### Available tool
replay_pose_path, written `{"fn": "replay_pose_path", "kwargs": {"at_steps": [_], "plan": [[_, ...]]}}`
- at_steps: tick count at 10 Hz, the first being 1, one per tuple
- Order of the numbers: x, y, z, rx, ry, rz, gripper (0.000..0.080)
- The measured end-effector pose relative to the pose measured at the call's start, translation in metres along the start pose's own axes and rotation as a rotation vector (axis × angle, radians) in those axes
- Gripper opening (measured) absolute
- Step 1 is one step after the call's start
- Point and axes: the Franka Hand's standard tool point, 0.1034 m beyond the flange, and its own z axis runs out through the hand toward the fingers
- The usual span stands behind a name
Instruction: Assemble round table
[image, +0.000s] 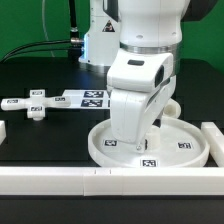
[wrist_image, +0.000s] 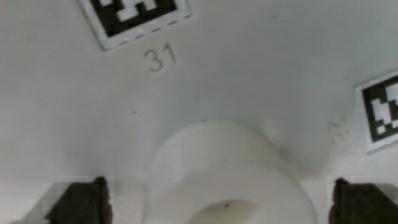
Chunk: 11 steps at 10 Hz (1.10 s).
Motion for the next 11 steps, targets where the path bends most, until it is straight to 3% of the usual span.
{"fn": "replay_pose_path", "kwargs": {"at_steps": [2, 4, 5, 7, 8, 11], "plan": [[-0.004, 0.003, -0.007, -0.010, 0.000, 0.021, 0.0647], [-0.014, 0.001, -0.026, -0.044, 0.006, 0.080, 0.0647], [-0.020, -0.005, -0.036, -0.074, 0.020, 0.107, 0.0649], [-0.030, -0.022, -0.048, -0.103, 0.039, 0.205, 0.0649], [-0.032, -0.032, -0.050, -0.108, 0.050, 0.300, 0.0649], [-0.016, -0.046, -0.044, -0.099, 0.058, 0.483, 0.0649]]}}
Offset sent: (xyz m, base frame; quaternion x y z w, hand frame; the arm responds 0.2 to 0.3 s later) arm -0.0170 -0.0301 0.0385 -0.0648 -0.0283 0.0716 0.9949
